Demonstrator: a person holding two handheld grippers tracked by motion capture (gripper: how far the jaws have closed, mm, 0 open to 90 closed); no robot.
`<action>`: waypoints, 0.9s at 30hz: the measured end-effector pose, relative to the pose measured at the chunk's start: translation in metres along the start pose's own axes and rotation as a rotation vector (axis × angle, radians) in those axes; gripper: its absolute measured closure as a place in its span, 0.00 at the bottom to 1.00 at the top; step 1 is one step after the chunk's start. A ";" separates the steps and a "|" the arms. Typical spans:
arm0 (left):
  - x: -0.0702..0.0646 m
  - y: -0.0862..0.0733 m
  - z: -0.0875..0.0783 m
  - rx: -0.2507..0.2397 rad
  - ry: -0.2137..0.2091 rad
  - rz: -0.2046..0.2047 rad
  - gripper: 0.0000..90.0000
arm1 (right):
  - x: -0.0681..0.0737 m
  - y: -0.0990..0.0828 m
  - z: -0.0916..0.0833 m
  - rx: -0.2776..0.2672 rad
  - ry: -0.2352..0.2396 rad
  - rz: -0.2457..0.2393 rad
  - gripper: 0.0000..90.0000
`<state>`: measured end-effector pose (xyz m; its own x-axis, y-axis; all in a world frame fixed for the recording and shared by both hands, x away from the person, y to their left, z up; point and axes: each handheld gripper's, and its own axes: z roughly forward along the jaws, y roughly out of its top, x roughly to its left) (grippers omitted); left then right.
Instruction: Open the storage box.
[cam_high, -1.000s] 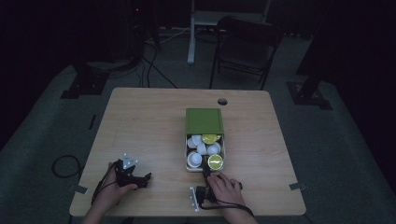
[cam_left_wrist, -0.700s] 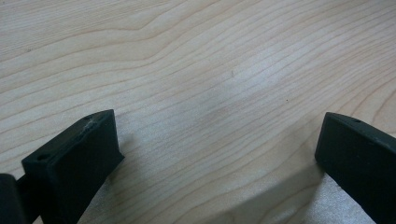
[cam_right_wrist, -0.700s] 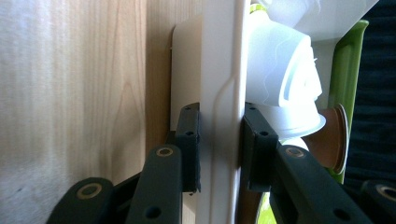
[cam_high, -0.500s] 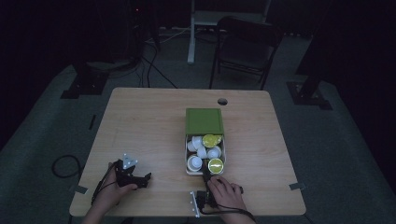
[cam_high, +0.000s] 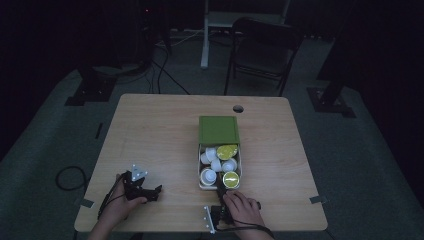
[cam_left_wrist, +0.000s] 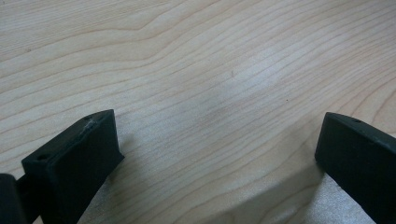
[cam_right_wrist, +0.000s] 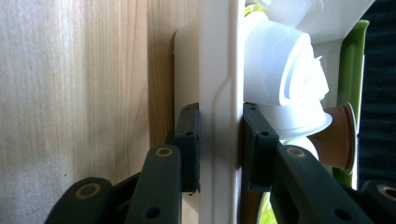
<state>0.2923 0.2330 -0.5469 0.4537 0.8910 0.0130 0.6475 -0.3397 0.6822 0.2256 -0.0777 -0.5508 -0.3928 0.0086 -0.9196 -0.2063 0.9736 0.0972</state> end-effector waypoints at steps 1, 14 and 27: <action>0.000 0.000 0.000 0.000 0.000 -0.001 0.00 | 0.000 0.000 0.000 -0.002 0.003 -0.001 0.80; 0.000 0.000 0.000 -0.001 0.000 0.001 0.00 | -0.008 0.007 -0.013 -0.090 0.076 0.060 0.70; 0.000 0.000 0.000 0.001 0.000 0.001 0.00 | -0.042 -0.001 -0.024 -0.196 0.062 0.256 0.61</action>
<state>0.2923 0.2331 -0.5469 0.4541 0.8909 0.0137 0.6476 -0.3406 0.6817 0.2209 -0.0849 -0.5036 -0.5070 0.2277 -0.8313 -0.2597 0.8793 0.3993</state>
